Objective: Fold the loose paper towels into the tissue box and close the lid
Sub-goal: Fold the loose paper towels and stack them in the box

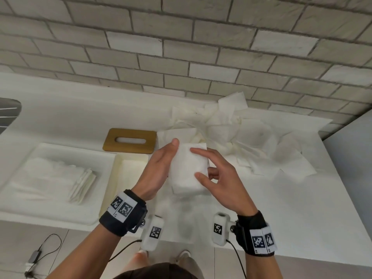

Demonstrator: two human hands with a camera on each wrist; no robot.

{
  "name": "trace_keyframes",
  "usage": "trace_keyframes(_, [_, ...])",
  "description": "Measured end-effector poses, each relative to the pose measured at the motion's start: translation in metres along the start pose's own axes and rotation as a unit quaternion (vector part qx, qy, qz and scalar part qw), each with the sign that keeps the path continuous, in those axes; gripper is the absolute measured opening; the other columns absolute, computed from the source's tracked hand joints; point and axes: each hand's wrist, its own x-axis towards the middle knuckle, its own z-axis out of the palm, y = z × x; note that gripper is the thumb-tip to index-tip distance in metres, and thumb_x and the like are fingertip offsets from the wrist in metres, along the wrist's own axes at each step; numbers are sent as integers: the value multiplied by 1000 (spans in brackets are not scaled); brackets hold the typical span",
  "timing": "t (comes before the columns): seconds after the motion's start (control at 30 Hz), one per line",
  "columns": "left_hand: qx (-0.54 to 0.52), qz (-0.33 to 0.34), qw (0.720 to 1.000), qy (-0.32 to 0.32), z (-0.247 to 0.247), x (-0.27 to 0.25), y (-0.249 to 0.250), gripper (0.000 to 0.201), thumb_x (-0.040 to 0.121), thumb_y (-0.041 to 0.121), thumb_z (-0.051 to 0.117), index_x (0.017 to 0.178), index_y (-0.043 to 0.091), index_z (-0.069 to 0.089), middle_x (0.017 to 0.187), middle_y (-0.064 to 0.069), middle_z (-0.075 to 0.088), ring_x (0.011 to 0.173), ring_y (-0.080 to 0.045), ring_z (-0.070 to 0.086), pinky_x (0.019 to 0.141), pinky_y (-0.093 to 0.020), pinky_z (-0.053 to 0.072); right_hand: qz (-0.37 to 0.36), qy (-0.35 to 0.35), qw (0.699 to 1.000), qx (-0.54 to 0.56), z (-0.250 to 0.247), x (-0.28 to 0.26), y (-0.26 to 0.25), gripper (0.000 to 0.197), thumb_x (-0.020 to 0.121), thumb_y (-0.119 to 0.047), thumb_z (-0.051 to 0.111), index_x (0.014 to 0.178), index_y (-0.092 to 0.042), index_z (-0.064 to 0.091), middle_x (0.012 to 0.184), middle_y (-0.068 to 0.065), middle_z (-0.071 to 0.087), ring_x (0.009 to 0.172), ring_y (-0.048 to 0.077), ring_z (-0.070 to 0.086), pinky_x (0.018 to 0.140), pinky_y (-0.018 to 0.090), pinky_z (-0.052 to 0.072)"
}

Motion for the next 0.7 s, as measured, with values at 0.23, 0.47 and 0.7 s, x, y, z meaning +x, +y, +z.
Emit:
trace_keyframes(0.23, [135, 118, 984, -24, -61, -20, 20, 14, 106, 28, 66, 118, 24, 71, 111, 5, 79, 105, -18, 76, 94, -57, 59, -5, 279, 960, 28, 83, 15, -44, 85, 94, -39, 81, 159, -32, 27, 144, -3, 52, 120, 19, 61, 97, 20, 47])
trace_keyframes(0.47, [124, 190, 973, 47, -128, -14, 40, 11, 106, 30, 65, 109, 20, 69, 99, 4, 76, 92, -16, 72, 78, -37, 58, 6, 278, 953, 118, 193, 13, -52, 33, 110, -22, 61, 138, -30, 45, 107, 2, 70, 91, 19, 70, 77, 46, 59])
trace_keyframes(0.7, [339, 140, 930, 25, -203, 38, 1, 13, 100, 22, 73, 111, 26, 68, 102, 8, 73, 79, 2, 64, 72, -14, 48, 109, 219, 965, -89, 246, 15, -28, 17, 104, -16, 67, 111, -31, 67, 108, -9, 65, 96, -4, 61, 81, 5, 41])
